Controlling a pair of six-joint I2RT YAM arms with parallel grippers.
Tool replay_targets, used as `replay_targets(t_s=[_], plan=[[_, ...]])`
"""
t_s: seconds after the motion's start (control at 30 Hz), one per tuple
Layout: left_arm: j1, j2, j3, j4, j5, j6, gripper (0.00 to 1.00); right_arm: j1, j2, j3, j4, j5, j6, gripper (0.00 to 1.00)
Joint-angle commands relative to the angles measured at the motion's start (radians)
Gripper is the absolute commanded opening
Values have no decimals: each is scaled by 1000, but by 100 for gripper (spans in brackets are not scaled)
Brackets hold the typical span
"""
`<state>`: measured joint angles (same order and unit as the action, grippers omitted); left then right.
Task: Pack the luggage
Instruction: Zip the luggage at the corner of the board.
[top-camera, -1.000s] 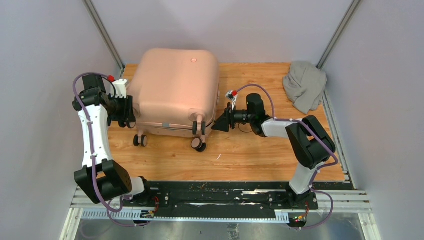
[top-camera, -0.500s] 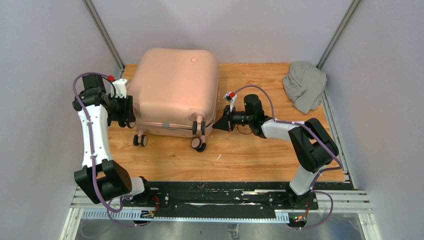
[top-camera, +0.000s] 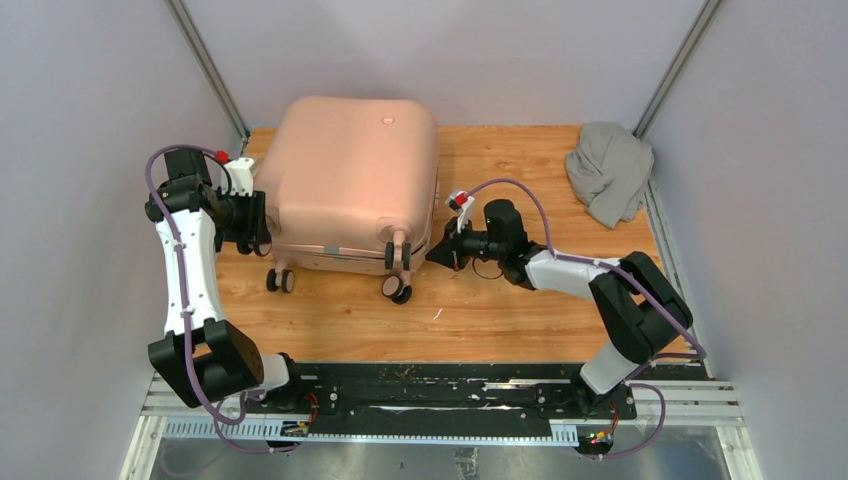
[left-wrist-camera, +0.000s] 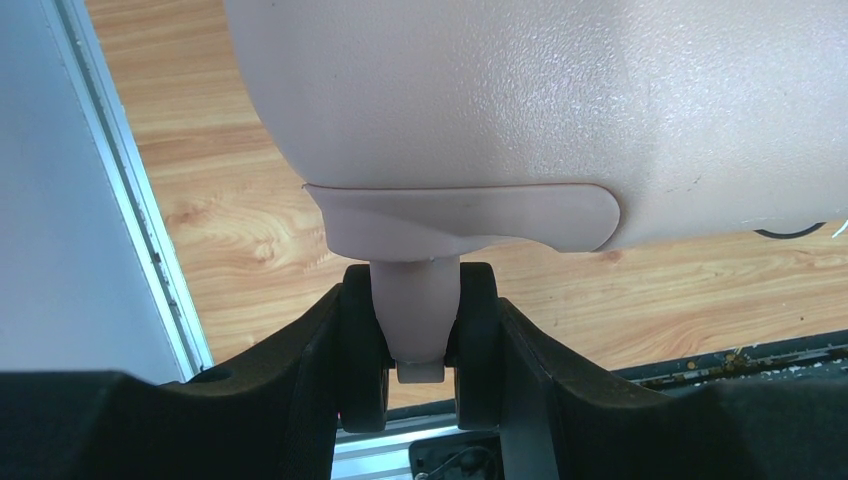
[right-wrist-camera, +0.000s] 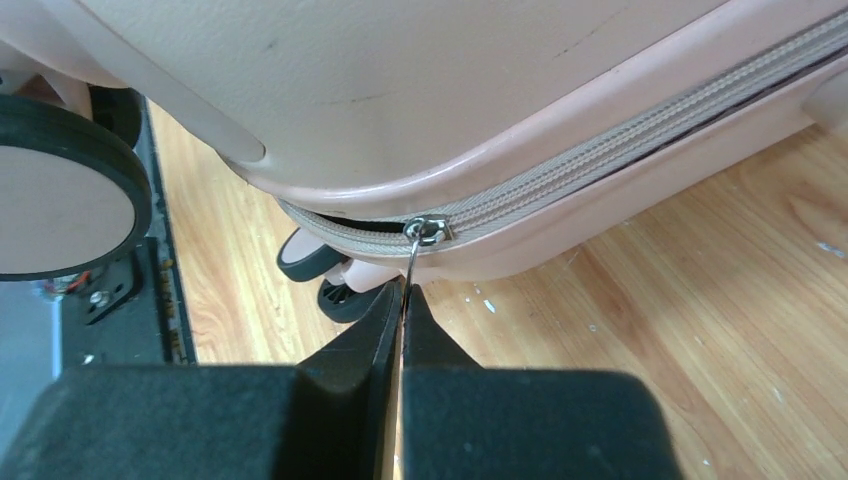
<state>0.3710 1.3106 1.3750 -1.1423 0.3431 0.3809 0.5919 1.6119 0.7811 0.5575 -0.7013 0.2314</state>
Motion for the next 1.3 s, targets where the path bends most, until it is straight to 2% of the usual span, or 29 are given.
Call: replay_targets(t_s=[0.0, 0.43, 0.57, 0.67, 0.8, 0.9, 1.17, 1.27], plan=[[-14, -68, 80, 110, 136, 6, 0, 96, -84, -44, -6, 90, -74, 0], [-28, -86, 40, 111, 161, -23, 0, 344, -152, -106, 60, 357, -89, 0], [-33, -89, 41, 112, 161, -31, 0, 390, -155, -111, 97, 373, -62, 0], [-33, -82, 60, 111, 168, -47, 0, 379, -144, -97, 90, 373, -45, 0], [-33, -74, 121, 111, 144, -51, 0, 261, -179, -149, 127, 301, 54, 0], [-33, -62, 157, 111, 124, -51, 0, 216, -225, -204, 123, 295, 65, 0], [-33, -56, 136, 111, 123, -48, 0, 198, -222, -236, 84, 296, 52, 0], [-34, -68, 95, 111, 166, -42, 0, 237, -226, -208, 81, 286, 59, 0]])
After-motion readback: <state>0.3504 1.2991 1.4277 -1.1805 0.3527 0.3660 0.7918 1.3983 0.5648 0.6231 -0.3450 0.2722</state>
